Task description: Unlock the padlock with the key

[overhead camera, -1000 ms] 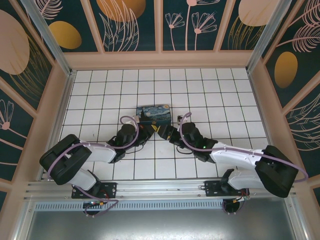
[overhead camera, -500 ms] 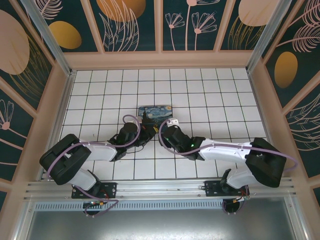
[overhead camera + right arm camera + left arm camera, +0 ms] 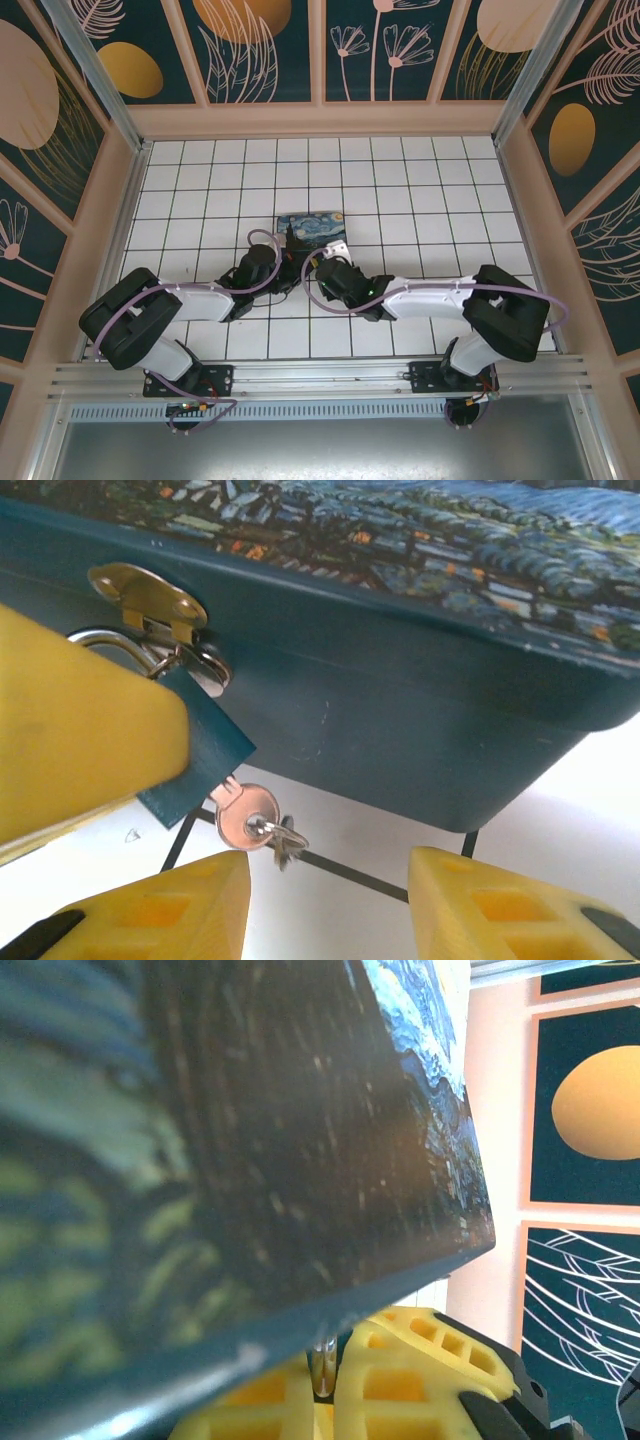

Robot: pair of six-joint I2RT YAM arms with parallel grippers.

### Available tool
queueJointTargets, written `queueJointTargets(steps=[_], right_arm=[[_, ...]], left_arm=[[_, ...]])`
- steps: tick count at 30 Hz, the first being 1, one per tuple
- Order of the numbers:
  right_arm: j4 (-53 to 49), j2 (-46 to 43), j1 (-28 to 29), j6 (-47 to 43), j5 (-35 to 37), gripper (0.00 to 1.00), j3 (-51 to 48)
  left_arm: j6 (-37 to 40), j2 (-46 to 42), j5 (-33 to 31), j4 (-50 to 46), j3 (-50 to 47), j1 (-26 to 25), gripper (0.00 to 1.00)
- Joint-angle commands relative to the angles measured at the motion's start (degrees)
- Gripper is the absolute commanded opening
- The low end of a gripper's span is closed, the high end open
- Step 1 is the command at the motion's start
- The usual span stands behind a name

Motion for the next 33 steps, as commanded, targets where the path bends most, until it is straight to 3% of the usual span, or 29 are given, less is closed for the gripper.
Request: queueJointTargets(steps=[1,14,18,23,29,33], right_arm=[[0.3,2.0,0.5,-1.6,3.0,0.45,3.1],[0.3,4.9,-1.3,-2.2,3.5,0.31,5.5],[1.5,3.5,-2.4,-2.6,1.6,0.2,5.5],[3.1,1.6,-3.5,-3.3,-3.6,0.0,5.4],[9.4,-3.3,-6.9,0.0,-16.0,0.0,0.3],[11.4,-7.2,-7.5,3.4,-19.1,0.35,-3.7]], left_arm=[[1.2,-1.1,1.2,1.5,1.6,0.2,0.0],[1.3,-1.7,1.9,1.2,1.4,0.3,0.0],[1.4,-1.9,2.1,0.9,1.2,0.2,0.0],[1.4,-1.7,2.1,1.0,0.9,0.2,0.0],[1.2,-1.6,1.8,1.7,0.0,0.2,0.0],[1.5,-1.2,1.5,1.8,-0.2,0.2,0.0]])
